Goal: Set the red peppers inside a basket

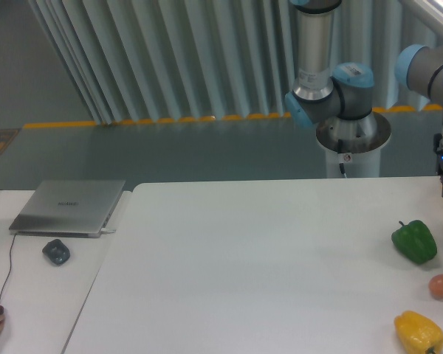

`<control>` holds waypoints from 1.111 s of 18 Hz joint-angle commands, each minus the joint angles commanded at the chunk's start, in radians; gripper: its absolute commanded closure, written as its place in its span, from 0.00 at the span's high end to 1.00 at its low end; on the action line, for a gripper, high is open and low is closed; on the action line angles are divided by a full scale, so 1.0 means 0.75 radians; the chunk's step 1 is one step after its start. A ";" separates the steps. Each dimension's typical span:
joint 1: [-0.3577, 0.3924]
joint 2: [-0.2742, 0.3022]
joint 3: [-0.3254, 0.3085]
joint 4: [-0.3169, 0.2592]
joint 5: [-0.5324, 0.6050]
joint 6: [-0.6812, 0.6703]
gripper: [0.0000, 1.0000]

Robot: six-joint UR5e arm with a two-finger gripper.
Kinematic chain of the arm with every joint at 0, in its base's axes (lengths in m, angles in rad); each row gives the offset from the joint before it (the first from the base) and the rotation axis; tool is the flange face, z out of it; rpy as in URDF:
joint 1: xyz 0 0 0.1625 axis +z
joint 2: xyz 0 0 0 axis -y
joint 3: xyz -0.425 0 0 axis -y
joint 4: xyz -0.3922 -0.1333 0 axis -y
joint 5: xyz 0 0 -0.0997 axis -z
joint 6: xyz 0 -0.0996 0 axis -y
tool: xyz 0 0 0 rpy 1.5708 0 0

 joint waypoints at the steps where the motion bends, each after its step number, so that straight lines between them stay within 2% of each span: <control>1: 0.004 -0.020 0.008 0.023 0.028 0.104 1.00; 4: 0.008 -0.096 0.031 0.104 0.182 0.310 1.00; 10: 0.021 -0.194 0.045 0.254 0.207 0.471 1.00; 14: -0.014 -0.209 0.035 0.264 0.309 0.470 1.00; 20: -0.020 -0.231 -0.010 0.303 0.305 0.457 1.00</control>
